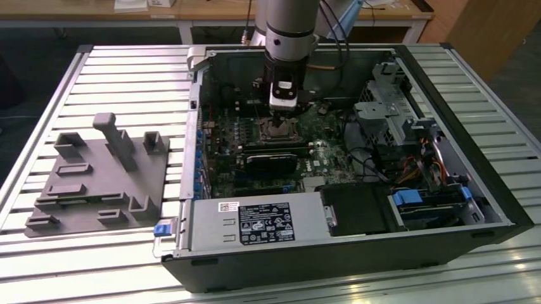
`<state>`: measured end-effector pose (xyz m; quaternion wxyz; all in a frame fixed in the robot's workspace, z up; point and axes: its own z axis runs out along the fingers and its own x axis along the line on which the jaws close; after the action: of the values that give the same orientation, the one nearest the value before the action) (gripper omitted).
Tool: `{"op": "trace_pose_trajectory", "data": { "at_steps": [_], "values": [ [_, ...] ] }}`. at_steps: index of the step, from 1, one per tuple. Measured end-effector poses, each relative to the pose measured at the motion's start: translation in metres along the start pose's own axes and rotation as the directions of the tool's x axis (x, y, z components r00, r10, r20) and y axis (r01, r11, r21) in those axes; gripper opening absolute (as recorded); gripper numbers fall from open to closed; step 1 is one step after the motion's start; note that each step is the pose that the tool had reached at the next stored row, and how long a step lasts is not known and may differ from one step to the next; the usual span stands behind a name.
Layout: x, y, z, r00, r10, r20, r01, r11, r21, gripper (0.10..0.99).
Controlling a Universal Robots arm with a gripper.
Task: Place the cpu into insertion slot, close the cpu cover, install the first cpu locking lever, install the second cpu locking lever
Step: 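Close the cpu cover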
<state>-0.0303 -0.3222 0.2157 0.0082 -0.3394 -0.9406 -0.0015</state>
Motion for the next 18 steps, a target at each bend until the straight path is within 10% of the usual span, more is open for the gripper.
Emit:
{"op": "trace_pose_trajectory", "data": {
  "at_steps": [18],
  "values": [
    [0.0000,0.0000,0.0003,0.9734,-0.229,-0.0046,0.229,0.9733,-0.014,0.106]
  ]
}}
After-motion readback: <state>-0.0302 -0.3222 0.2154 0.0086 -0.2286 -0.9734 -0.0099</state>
